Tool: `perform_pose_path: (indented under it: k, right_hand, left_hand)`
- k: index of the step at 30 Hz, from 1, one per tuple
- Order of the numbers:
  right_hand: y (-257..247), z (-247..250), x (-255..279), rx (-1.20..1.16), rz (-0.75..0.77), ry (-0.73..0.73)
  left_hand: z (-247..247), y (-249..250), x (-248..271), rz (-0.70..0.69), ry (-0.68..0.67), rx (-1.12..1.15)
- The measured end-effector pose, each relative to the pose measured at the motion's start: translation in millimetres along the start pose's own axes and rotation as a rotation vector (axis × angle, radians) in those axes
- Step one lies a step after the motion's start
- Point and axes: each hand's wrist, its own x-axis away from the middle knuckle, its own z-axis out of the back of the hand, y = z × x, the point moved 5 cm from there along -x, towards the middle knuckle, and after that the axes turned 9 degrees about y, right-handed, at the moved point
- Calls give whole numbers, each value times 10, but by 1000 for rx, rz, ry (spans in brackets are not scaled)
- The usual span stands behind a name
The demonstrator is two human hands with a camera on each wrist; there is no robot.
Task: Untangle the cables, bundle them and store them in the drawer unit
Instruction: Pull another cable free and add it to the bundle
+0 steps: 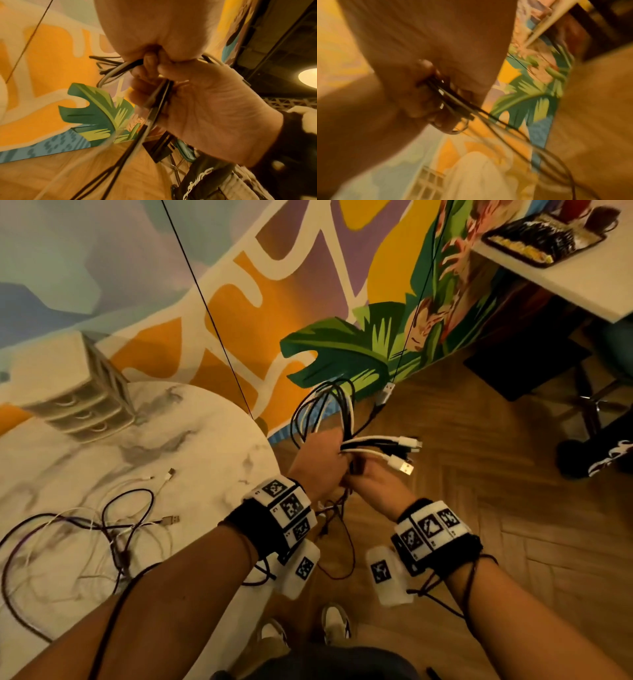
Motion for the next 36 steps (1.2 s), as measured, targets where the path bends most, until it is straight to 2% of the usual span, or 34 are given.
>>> perform_pose_path:
  k: [2,5,7,9,10,12,14,15,17,19,20,22,23,24,26,28,30,33,36]
  right_hand:
    - [73,-17,-63,50,-47,52]
    - [375,121,-117,64,-93,278]
    - [677,284,-82,107,-170,434]
    - [1067,398,-40,229,-273,482]
    - [1287,414,-28,321,-346,442]
    - [1666,341,5,488,-493,230]
    - [1783,185,-5,586,-493,-6]
    - [1703,114,-51,591,-404,-64]
    - [1344,51,-124,476,-175,-29]
    - [824,124,-91,101,-91,90]
    - [572,164,-66,-145,-70,93]
    - [182,226,28,-562,-44,-28]
    - [45,257,52,-654,-34,-70]
    - [-78,272,65,-660,-17,-96]
    - [-213,252,65,-506,-1,-96]
    - [-256,224,48,-422,-42,-99]
    - [-272,195,35,-404,-109,-109]
    - [-268,135,-9,-348,-127,-69]
    - [-244,69,-40,-327,-112,3]
  left_hand:
    - [26,-53,-14,27,-12,-9]
    - [258,-115,-14,8,33,-27]
    - [539,-155,-13,27,123,1]
    - [832,-180,-36,55,237,68]
    - [939,-176,-59,64,272,157]
    - [1027,-117,-89,67,280,396]
    - [910,-44,-86,113,236,574]
    - [791,-10,-64,134,198,625]
    - [481,21,17,176,105,690]
    - [185,29,123,226,-8,731]
    - [70,40,168,242,-58,758]
    - [-103,42,230,254,-139,823]
    - [-163,46,243,248,-153,830]
    - [-202,68,264,239,-165,829]
    - [-290,124,304,194,-206,758]
    - [-322,200,358,149,-246,666]
    - [-309,222,397,169,-264,679]
    - [-256,164,434,153,-281,617]
    - [-127,142,421,-65,-247,299]
